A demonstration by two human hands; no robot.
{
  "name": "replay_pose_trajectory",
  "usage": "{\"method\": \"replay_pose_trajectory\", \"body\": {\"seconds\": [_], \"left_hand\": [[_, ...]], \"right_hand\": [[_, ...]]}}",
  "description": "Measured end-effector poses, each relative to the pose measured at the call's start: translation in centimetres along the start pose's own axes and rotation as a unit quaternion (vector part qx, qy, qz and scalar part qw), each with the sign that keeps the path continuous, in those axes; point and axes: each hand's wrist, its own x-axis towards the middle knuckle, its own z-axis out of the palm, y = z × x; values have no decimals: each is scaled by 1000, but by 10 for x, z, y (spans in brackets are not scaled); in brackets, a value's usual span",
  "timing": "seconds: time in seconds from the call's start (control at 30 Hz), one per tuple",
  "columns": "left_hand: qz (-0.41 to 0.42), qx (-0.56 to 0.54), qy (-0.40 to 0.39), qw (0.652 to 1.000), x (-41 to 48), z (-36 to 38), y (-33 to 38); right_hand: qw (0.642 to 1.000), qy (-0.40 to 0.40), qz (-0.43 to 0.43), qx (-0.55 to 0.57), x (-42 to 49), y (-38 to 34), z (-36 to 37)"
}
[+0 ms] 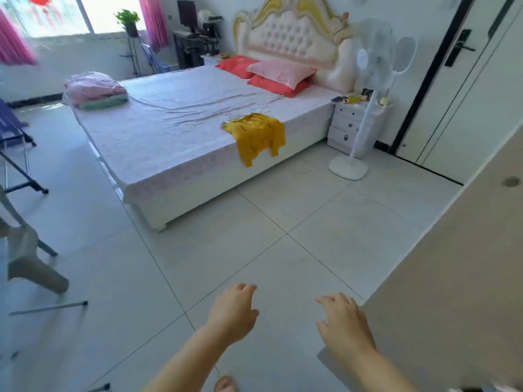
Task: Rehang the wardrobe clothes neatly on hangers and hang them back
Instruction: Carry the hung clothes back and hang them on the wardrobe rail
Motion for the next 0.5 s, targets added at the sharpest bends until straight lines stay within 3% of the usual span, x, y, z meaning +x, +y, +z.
{"method": "replay_pose_trajectory", "body": {"seconds": [0.27, 0.5], "left_hand": [[-49, -23, 21, 998, 95, -83, -104], [-64, -26, 27, 997, 181, -132, -142]], "right_hand": [[998, 16, -50, -22, 160, -86, -22], [998, 9, -45, -42, 270, -110, -40]]}}
